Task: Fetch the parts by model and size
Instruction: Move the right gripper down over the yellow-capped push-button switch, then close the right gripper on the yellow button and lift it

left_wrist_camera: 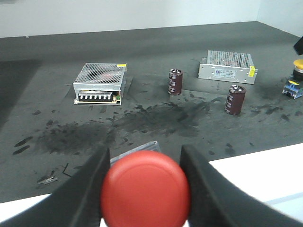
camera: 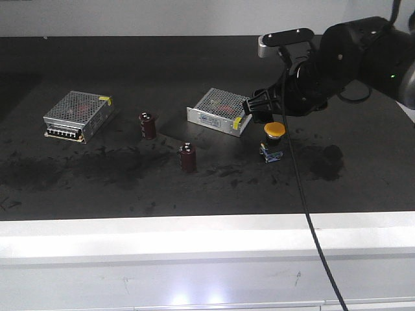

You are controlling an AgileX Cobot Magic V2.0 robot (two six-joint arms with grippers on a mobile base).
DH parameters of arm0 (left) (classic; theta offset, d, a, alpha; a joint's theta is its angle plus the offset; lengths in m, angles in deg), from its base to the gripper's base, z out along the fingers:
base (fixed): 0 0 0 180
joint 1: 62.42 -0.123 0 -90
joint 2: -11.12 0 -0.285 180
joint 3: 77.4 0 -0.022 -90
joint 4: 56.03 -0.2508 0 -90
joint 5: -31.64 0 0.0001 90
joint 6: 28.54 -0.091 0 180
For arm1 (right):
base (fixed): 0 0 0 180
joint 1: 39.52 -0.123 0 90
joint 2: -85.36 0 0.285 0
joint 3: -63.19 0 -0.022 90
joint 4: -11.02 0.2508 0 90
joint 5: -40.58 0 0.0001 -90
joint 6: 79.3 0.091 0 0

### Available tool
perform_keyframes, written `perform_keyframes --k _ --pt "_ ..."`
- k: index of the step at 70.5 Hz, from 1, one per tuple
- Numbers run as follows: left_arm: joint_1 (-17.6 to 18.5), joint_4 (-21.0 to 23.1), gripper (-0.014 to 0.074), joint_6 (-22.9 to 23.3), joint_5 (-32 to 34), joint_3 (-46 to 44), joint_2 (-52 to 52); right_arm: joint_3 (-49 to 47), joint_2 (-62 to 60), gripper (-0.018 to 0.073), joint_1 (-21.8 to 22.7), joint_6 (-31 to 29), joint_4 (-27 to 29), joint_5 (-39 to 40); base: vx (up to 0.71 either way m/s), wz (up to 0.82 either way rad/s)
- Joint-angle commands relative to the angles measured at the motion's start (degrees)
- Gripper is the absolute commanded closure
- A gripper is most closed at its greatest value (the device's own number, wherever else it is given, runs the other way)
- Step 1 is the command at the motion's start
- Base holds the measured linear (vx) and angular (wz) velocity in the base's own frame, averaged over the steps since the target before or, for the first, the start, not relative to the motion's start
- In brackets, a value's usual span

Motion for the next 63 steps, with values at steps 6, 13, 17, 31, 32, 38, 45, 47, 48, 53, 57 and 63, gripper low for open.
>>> perform_keyframes --k 6,13,17,31,32,38,45,47,48,53,57,63 --pt "0.3 0.0 0.0604 0.0 4.1 -1.3 -0.6 -2.3 -0.6 0.0008 0.2 1.1 -1.2 1.9 0.0 0.0" --pt "0.3 0.0 0.0604 0.0 4.1 -1.3 -0.6 -2.3 0.5 0.0008 0.2 1.3 -1.1 1.6 0.0 0.0" --pt "0.3 0.0 0.0604 0.0 4.1 -1.3 -0.6 -2.3 1.1 0.001 0.2 1.4 -1.1 1.6 0.0 0.0" --pt "0.3 0.0 0.0604 0.0 4.1 -1.3 -0.6 -2.3 3.4 0.0014 0.2 1.6 -1.1 0.9 0.0 0.0" --pt "0.3 0.0 0.0604 0.0 4.1 -1.3 -0.6 -2.3 3.5 0.0017 0.2 1.7 -1.1 0.9 0.0 0.0" --pt "0.3 0.0 0.0604 0.0 4.1 -1.3 -0.6 -2.3 3.8 0.0056 0.2 2.2 -1.1 0.9 0.0 0.0" --pt "0.3 0.0 0.0604 0.0 4.1 -1.3 -0.6 -2.3 3.4 0.0174 0.2 4.0 -1.2 1.2 0.0 0.0" --pt "0.3 0.0 0.0604 0.0 4.1 -1.3 -0.6 -2.3 3.1 0.0211 0.2 4.3 -1.2 1.2 0.0 0.0" --pt "0.3 0.0 0.0604 0.0 4.1 -1.3 -0.6 -2.3 3.0 0.0251 0.2 4.3 -1.2 1.2 0.0 0.0" --pt "0.3 0.0 0.0604 0.0 4.1 -1.3 -0.6 -2.3 2.0 0.0391 0.2 4.4 -1.2 1.2 0.0 0.0" --pt "0.3 0.0 0.0604 0.0 4.1 -1.3 -0.6 -2.2 0.9 0.0491 0.2 4.4 -1.2 1.2 0.0 0.0" --pt "0.3 0.0 0.0604 0.0 4.1 -1.3 -0.6 -0.1 -2.1 0.0575 0.2 4.3 -1.2 3.4 0.0 0.0"
